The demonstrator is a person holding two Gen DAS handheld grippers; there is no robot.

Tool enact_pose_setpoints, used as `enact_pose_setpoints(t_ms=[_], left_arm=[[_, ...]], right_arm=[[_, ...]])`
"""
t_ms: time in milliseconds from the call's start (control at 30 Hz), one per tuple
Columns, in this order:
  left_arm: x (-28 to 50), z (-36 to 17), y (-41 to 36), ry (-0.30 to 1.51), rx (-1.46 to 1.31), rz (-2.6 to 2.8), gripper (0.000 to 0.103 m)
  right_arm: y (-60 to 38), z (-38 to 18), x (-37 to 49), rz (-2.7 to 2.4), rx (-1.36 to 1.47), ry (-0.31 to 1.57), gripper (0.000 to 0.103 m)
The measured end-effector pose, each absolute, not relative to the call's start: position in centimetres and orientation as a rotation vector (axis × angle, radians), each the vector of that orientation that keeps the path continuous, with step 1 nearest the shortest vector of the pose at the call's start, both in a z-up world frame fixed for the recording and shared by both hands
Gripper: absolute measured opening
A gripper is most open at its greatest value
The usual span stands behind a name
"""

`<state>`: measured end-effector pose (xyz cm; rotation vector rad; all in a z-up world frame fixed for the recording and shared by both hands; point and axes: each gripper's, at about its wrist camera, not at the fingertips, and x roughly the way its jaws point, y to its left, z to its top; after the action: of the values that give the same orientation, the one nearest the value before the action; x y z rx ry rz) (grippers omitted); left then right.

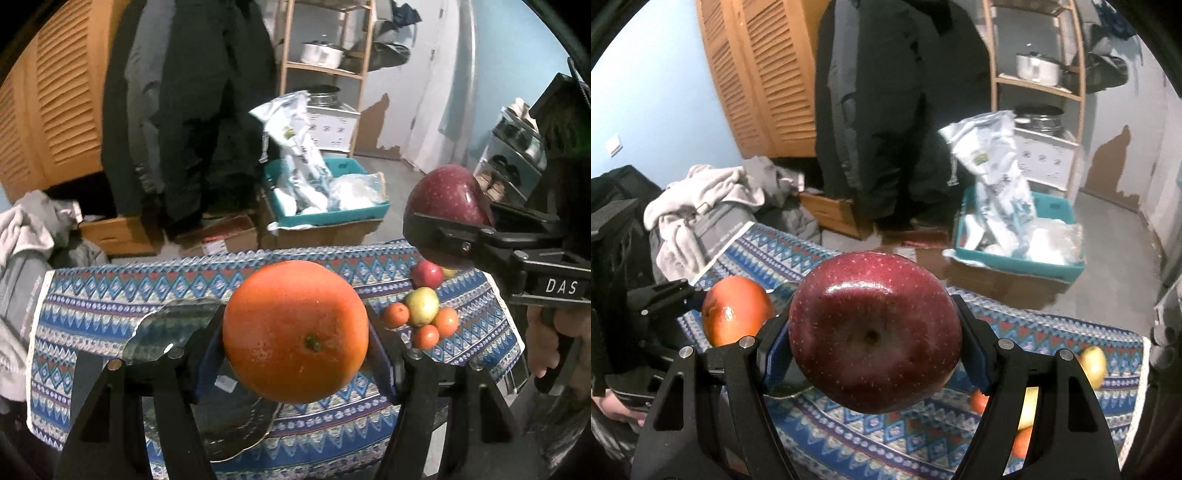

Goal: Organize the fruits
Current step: 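Lift the orange with the left tool while the right tool carries the apple over the glass bowl, then open the left tool over the bowl while the right tool releases the apple into it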

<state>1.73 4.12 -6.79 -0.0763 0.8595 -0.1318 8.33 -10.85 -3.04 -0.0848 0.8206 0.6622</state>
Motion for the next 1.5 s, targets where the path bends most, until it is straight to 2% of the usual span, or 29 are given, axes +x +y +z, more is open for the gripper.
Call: enact_pose_setpoints(t_ms=[500,833,1133,1500], left_arm=[[0.9,-10.1,12.0,0.909,-0.163,0.012,0.07],[0.8,-14.6,16.0,1.004,-0.222,0.086,0.07],[1.4,-19.5,17.6,1.119,-0.265,0.141,0.07],[1.3,-23.0,16.9,1.222,-0.275,0.143,0.07]], right_arm=[[-2.3,-6.5,9.6,0.763,-0.132,0.922,0.076],[2.5,-10.8,10.5,0.798,-0.165,1.032,0.076],[4.7,-16.4,10.7,0.814,-0.218,1.164,0.076],[5.0,-21.1,10.7,0.796,-0.259,1.267,0.076]])
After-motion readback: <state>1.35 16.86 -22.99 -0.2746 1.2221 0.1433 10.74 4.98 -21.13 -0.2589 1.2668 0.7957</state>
